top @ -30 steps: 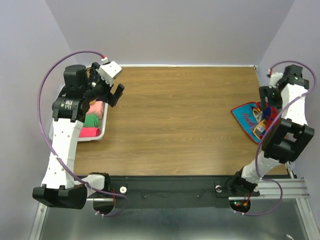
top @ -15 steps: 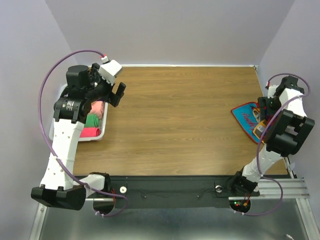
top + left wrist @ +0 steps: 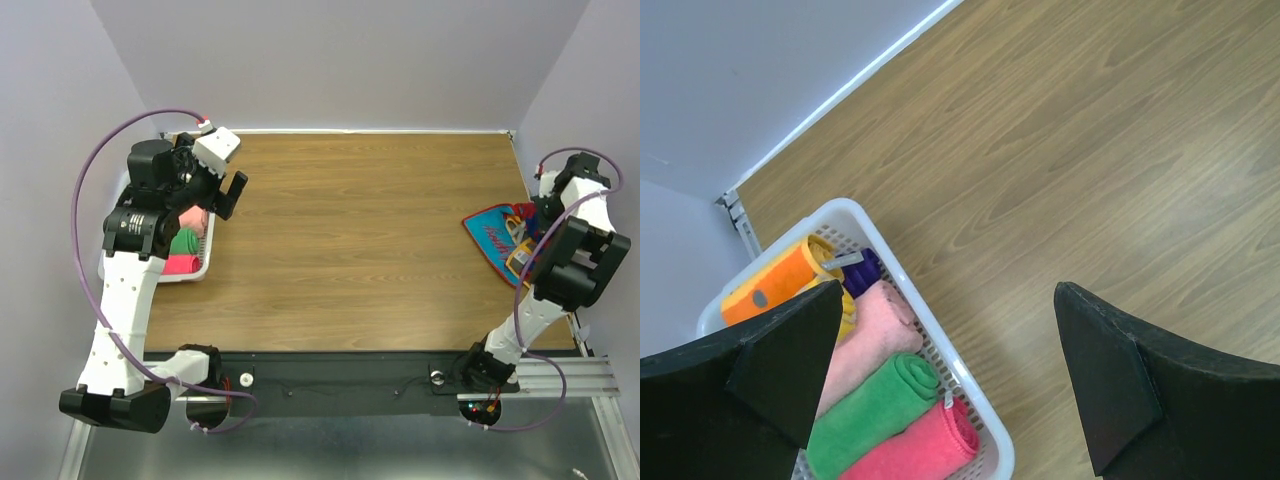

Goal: Roll the towels
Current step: Grab a towel with the right arm, then move the towel to the center of the board

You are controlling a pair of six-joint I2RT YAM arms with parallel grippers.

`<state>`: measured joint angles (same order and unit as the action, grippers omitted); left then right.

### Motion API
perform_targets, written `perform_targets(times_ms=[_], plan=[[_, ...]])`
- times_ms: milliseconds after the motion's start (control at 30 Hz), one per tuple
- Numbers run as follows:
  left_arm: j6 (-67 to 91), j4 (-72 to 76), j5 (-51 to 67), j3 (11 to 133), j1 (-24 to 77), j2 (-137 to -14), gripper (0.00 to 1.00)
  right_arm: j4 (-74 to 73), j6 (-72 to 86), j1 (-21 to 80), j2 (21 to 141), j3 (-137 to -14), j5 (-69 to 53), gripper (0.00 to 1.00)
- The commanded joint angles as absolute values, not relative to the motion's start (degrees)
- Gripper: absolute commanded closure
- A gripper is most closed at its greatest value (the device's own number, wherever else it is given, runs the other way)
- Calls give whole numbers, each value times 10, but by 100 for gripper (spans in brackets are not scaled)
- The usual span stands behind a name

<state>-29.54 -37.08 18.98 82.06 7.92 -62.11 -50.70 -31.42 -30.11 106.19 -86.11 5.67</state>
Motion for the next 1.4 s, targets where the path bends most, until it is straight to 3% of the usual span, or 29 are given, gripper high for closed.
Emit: perform_targets(times_ms=[0,200,567,1100,1367], plan=[[-305,-354,185,818,83,-605,1,-491,-322,-309,1029,-906,52,99],[-305,-347,188,805,83,-598,1,-588,-309,-309,1008,-1011,-60,99],[-289,-349,196,824,83,-630,1,-754,-256,-295,1070,-1404,-255,99],[-213,-328,211,838,83,-643,1,-552,-117,-252,948,-1397,-499,99],[-208,-347,220,889,82,-654,1,-433,34,-251,884,-1326,-709,99]])
